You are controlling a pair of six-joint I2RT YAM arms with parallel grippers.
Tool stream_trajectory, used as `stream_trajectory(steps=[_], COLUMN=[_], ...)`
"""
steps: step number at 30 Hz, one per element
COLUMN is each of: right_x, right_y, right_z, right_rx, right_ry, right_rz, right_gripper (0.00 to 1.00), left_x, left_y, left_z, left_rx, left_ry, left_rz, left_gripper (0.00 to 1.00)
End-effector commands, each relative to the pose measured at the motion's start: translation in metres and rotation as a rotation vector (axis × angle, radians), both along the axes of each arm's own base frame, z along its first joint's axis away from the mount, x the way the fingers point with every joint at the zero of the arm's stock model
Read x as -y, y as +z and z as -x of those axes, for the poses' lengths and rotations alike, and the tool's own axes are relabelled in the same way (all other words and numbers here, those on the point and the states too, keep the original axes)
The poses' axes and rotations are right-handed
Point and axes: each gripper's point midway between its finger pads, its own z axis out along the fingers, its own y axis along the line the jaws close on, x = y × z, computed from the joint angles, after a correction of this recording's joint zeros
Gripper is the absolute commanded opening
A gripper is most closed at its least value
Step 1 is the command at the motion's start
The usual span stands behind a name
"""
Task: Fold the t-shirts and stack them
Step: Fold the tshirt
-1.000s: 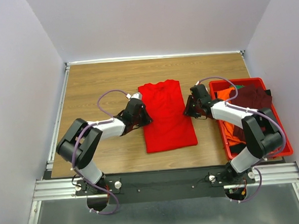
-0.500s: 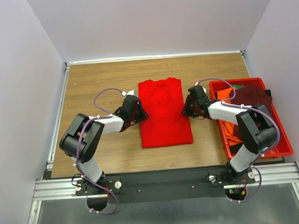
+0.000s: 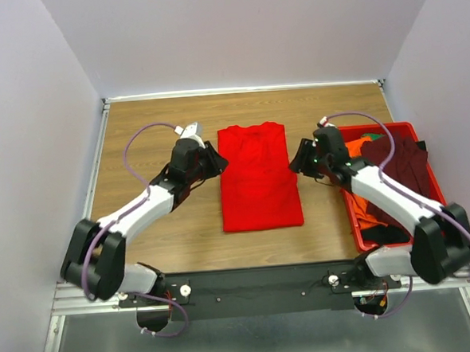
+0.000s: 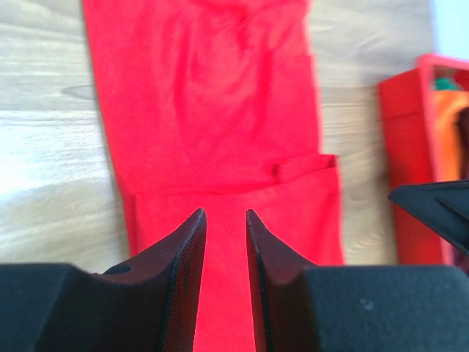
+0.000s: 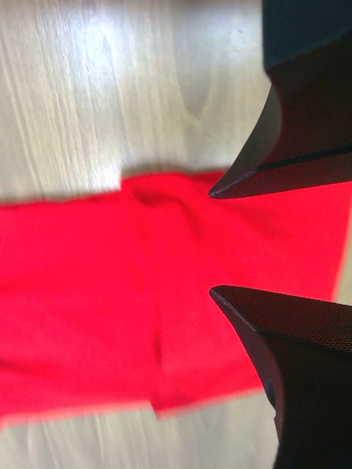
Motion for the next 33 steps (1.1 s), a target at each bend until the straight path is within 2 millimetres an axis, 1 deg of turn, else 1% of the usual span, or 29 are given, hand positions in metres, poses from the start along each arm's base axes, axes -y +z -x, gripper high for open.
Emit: stream_trajectory(steps=[1, 2, 3, 4, 5, 6, 7, 8, 9, 10, 11, 12, 14, 15, 18, 24, 27, 28, 33], right_x=[0.005, 0.004, 0.003, 0.003, 0.002, 0.003, 0.004, 0.005, 0.005, 0.006, 0.008, 0.01, 0.011, 0.012, 0.013, 0.012, 0.011, 0.011, 0.01], right_y=[-0.007, -0.021, -0.021, -0.026, -0.031, -0.042, -0.043, -0.05, -0.05, -0.051, -0.054, -0.058, -0.062, -0.067, -0.074, -0.08, -0.083, -0.085, -0.09], right_z=[0.058, 0.077, 0.087, 0.095, 0.103, 0.118, 0.122, 0.131, 0.133, 0.136, 0.138, 0.142, 0.146, 0.151, 0.155, 0.156, 0.157, 0.157, 0.158], right_rx=[-0.114, -0.169, -0.176, -0.197, -0.222, -0.264, -0.266, -0.29, -0.293, -0.297, -0.304, -0.319, -0.332, -0.352, -0.378, -0.388, -0.398, -0.4, -0.411], right_ry=[0.067, 0.079, 0.089, 0.09, 0.088, 0.098, 0.096, 0.092, 0.089, 0.086, 0.081, 0.079, 0.072, 0.071, 0.067, 0.066, 0.073, 0.072, 0.078], right_rz=[-0.045, -0.071, -0.097, -0.109, -0.129, -0.139, -0.149, -0.155, -0.159, -0.159, -0.151, -0.149, -0.151, -0.15, -0.144, -0.145, -0.148, -0.149, -0.147], right_gripper=[0.58, 0.58, 0.57, 0.57, 0.57, 0.56, 0.56, 0.56, 0.56, 0.55, 0.55, 0.55, 0.55, 0.55, 0.55, 0.54, 0.52, 0.51, 0.5], left_x=[-0.019, -0.025, -0.029, -0.03, -0.033, -0.031, -0.029, -0.025, -0.023, -0.026, -0.024, -0.025, -0.026, -0.024, -0.021, -0.014, -0.015, -0.012, -0.008], left_y=[-0.011, -0.028, -0.028, -0.032, -0.047, -0.044, -0.046, -0.052, -0.055, -0.063, -0.062, -0.068, -0.076, -0.08, -0.087, -0.097, -0.104, -0.101, -0.11], left_z=[0.042, 0.056, 0.067, 0.075, 0.09, 0.099, 0.107, 0.121, 0.128, 0.135, 0.138, 0.145, 0.152, 0.156, 0.162, 0.17, 0.175, 0.173, 0.177], left_rx=[-0.07, -0.111, -0.127, -0.139, -0.175, -0.175, -0.183, -0.2, -0.209, -0.236, -0.236, -0.252, -0.273, -0.283, -0.306, -0.327, -0.346, -0.332, -0.353], left_ry=[-0.008, -0.004, 0.003, 0.002, -0.004, -0.013, -0.031, -0.067, -0.081, -0.074, -0.081, -0.089, -0.096, -0.11, -0.122, -0.152, -0.157, -0.159, -0.174], left_rz=[-0.023, -0.037, -0.027, -0.023, -0.033, -0.008, 0.0, 0.006, 0.009, 0.009, 0.015, 0.015, 0.005, -0.003, -0.016, -0.019, -0.036, -0.023, -0.038], left_gripper=[0.37, 0.37, 0.37, 0.37, 0.38, 0.39, 0.4, 0.4, 0.41, 0.42, 0.42, 0.43, 0.43, 0.44, 0.44, 0.45, 0.45, 0.45, 0.44])
